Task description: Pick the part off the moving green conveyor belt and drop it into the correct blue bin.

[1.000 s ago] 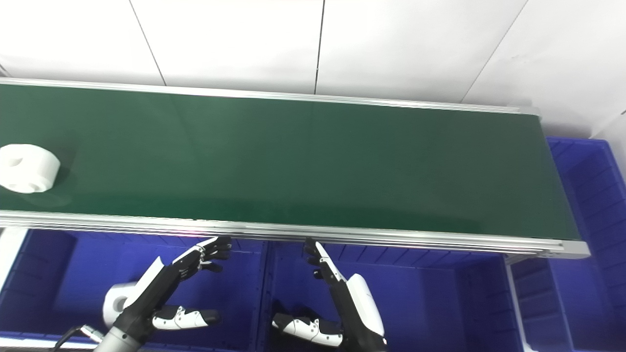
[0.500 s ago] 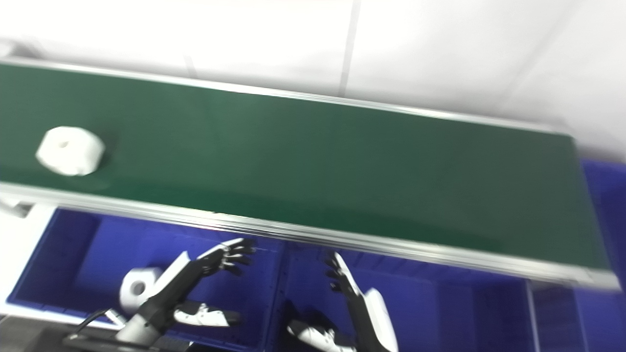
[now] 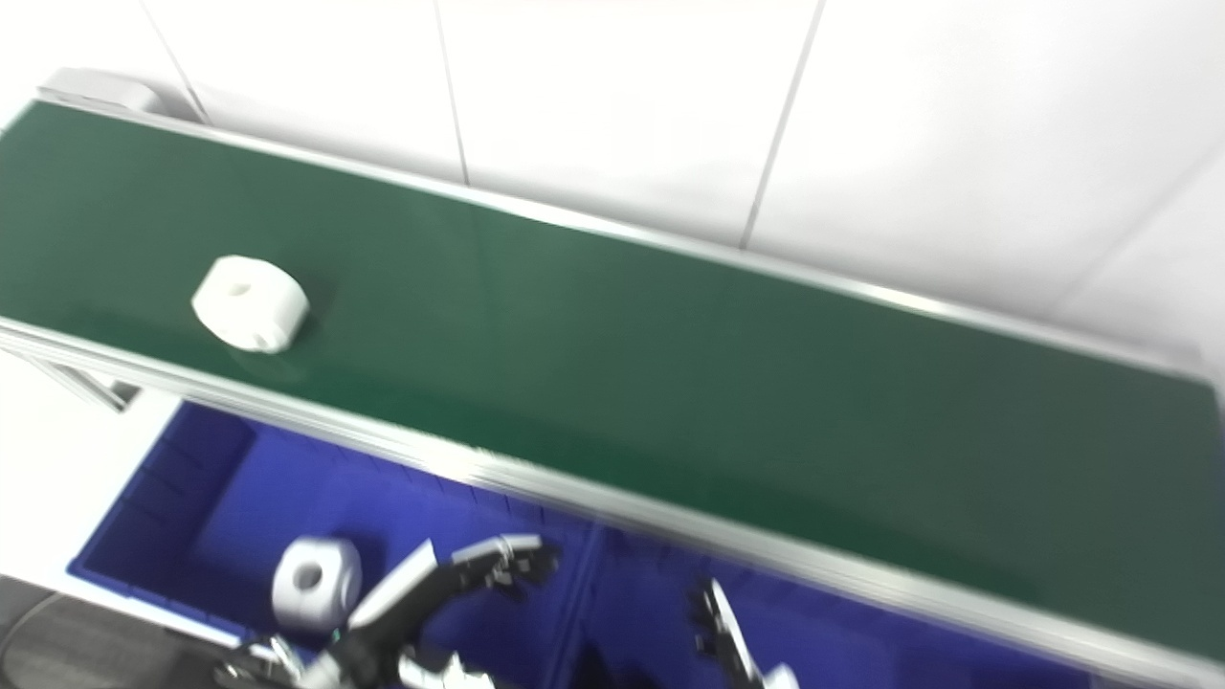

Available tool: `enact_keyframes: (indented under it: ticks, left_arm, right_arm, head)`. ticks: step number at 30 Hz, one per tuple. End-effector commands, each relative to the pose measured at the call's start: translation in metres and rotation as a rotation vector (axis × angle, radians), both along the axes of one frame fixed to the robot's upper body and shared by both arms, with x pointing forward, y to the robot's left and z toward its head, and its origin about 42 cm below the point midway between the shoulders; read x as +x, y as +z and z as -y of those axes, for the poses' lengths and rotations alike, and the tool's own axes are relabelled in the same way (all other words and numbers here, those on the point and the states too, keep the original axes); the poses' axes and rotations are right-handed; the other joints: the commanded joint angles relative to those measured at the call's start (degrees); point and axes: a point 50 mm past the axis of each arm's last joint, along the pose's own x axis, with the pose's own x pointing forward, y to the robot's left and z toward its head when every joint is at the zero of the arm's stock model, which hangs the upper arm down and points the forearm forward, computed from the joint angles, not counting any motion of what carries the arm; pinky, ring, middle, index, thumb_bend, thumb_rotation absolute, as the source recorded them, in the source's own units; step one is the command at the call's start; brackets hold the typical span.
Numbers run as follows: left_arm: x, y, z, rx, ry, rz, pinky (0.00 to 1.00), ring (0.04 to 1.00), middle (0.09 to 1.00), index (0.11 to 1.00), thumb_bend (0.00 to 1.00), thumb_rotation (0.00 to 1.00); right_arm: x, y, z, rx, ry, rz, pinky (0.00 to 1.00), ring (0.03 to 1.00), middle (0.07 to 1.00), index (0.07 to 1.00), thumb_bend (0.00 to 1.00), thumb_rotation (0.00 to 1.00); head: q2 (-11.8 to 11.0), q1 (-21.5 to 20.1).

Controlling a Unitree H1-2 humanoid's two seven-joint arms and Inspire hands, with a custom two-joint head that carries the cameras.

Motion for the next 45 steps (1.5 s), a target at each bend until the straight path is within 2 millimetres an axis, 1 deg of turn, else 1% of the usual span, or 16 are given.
enact_keyframes:
  ticks: [1, 2, 4, 8, 11, 14, 16, 19, 22, 26, 28, 32, 36, 40, 43, 45]
  left_arm:
    - [0.003, 0.007, -0.001, -0.009, -0.007, 0.06, 0.68, 0.762, 0.802, 0.806, 0.75, 0.36]
    - [0.003, 0.009, -0.001, -0.012, -0.008, 0.069, 0.68, 0.762, 0.801, 0.803, 0.75, 0.36]
    - [0.006, 0.016, -0.002, -0.017, -0.008, 0.099, 0.67, 0.753, 0.79, 0.788, 0.75, 0.39]
    - [0.013, 0.034, -0.005, -0.038, -0.009, 0.165, 0.66, 0.751, 0.791, 0.785, 0.75, 0.39]
    - [0.022, 0.058, -0.01, -0.051, -0.002, 0.259, 0.67, 0.771, 0.811, 0.792, 0.75, 0.39]
    - [0.03, 0.078, -0.015, -0.06, 0.016, 0.34, 0.67, 0.77, 0.804, 0.789, 0.75, 0.42]
    - [0.038, 0.092, -0.021, -0.067, 0.024, 0.395, 0.67, 0.766, 0.796, 0.781, 0.75, 0.41]
    - [0.052, 0.113, -0.036, -0.037, 0.035, 0.488, 0.67, 0.76, 0.79, 0.782, 0.76, 0.41]
    - [0.067, 0.128, -0.053, 0.003, 0.03, 0.554, 0.69, 0.773, 0.799, 0.788, 0.76, 0.41]
    - [0.084, 0.139, -0.071, 0.068, 0.038, 0.611, 0.69, 0.788, 0.813, 0.8, 0.79, 0.43]
    - [0.093, 0.145, -0.08, 0.118, 0.035, 0.623, 0.71, 0.797, 0.82, 0.812, 0.8, 0.45]
    - [0.107, 0.154, -0.094, 0.238, 0.063, 0.612, 0.72, 0.812, 0.837, 0.832, 0.78, 0.43]
    - [0.122, 0.159, -0.108, 0.325, 0.077, 0.614, 0.77, 0.847, 0.867, 0.867, 0.68, 0.33]
    - [0.139, 0.162, -0.122, 0.384, 0.087, 0.621, 0.77, 0.843, 0.873, 0.877, 0.64, 0.29]
    - [0.148, 0.164, -0.132, 0.442, 0.078, 0.578, 0.77, 0.848, 0.887, 0.891, 0.64, 0.32]
    - [0.154, 0.163, -0.141, 0.474, 0.074, 0.539, 0.77, 0.856, 0.897, 0.9, 0.67, 0.27]
  right_arm:
    - [0.002, 0.006, 0.001, 0.035, 0.005, 0.065, 0.76, 0.847, 0.899, 0.973, 0.81, 0.55]
    - [0.002, 0.006, 0.001, 0.032, 0.006, 0.059, 0.76, 0.849, 0.901, 0.975, 0.81, 0.55]
    - [0.002, 0.005, 0.001, 0.033, 0.005, 0.05, 0.76, 0.855, 0.905, 0.975, 0.8, 0.53]
    - [0.003, 0.002, 0.0, 0.04, 0.0, 0.052, 0.75, 0.846, 0.899, 0.967, 0.8, 0.53]
    - [0.003, 0.002, -0.001, 0.038, 0.0, 0.041, 0.76, 0.85, 0.902, 0.968, 0.8, 0.54]
    - [0.004, 0.001, -0.001, 0.045, -0.002, 0.038, 0.76, 0.852, 0.905, 0.966, 0.79, 0.52]
    - [0.005, -0.001, -0.002, 0.052, -0.005, 0.038, 0.76, 0.847, 0.902, 0.961, 0.79, 0.51]
    - [0.007, -0.003, -0.003, 0.058, -0.004, 0.035, 0.75, 0.847, 0.902, 0.959, 0.79, 0.51]
    - [0.008, -0.005, -0.004, 0.058, 0.001, 0.035, 0.75, 0.846, 0.902, 0.961, 0.8, 0.52]
    - [0.01, -0.006, -0.006, 0.057, 0.001, 0.041, 0.74, 0.839, 0.895, 0.957, 0.8, 0.52]
    - [0.01, -0.006, -0.006, 0.056, 0.001, 0.046, 0.73, 0.837, 0.893, 0.956, 0.8, 0.52]
    - [0.011, -0.007, -0.006, 0.057, 0.004, 0.052, 0.72, 0.834, 0.891, 0.955, 0.8, 0.52]
    - [0.012, -0.008, -0.006, 0.056, 0.006, 0.06, 0.69, 0.824, 0.883, 0.949, 0.8, 0.51]
    - [0.013, -0.009, -0.006, 0.063, 0.004, 0.057, 0.71, 0.83, 0.883, 0.954, 0.8, 0.52]
    - [0.013, -0.009, -0.007, 0.063, 0.005, 0.059, 0.72, 0.834, 0.883, 0.957, 0.8, 0.51]
    - [0.014, -0.009, -0.006, 0.059, 0.01, 0.061, 0.72, 0.834, 0.884, 0.96, 0.8, 0.51]
  head:
    - [-1.04, 0.44]
    - [-1.94, 0.61]
    - [-2.47, 0.36]
    - [-3.26, -0.29]
    - [-3.9, -0.5]
    - [-4.36, -0.45]
    - [-4.75, -0.3]
    - [-5.25, -0.01]
    - [-5.67, -0.05]
    - [-5.69, -0.12]
    - [-5.72, -0.12]
    - [-6.09, 0.39]
    - [-6.35, 0.53]
    - [-6.48, 0.69]
    - [-6.53, 0.81]
    - [-6.55, 0.85]
